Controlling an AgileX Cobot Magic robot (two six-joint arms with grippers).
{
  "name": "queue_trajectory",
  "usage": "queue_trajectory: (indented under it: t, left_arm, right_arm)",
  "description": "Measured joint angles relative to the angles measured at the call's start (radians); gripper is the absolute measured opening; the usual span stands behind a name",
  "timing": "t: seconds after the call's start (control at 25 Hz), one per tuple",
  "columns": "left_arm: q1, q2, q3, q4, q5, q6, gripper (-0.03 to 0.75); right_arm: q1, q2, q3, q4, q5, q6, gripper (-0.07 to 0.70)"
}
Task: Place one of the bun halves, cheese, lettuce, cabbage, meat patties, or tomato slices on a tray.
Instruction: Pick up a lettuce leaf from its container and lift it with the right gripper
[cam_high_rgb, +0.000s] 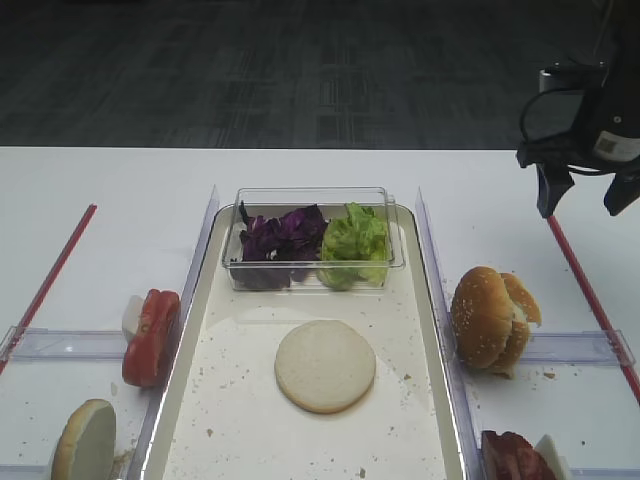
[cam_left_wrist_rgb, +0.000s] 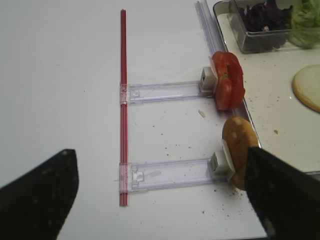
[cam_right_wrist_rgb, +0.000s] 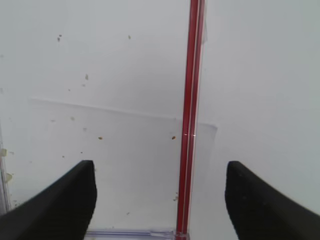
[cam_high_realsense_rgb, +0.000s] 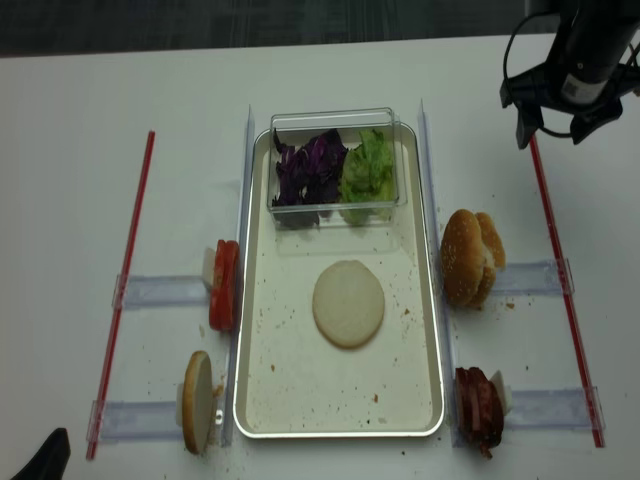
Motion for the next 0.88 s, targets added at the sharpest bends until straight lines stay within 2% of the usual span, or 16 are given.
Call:
queue_trajectory:
  t: [0.32,0.56,0.88]
  left_arm:
    - [0.000,0.000,0.000,0.000,0.000,0.000,0.618]
    - [0.000,0.000,0.000,0.000,0.000,0.000,0.618]
    - [0.000,0.000,0.000,0.000,0.000,0.000,0.618]
  right_arm:
    - [0.000,0.014,-0.036,0.024,0.025,-0.007,0.559]
    - [0.015,0.014,-0.036,0.117,0.019,-0.024,0.559]
    - [0.193,0.025,-0.059,0.128,-0.057,0.008,0.532]
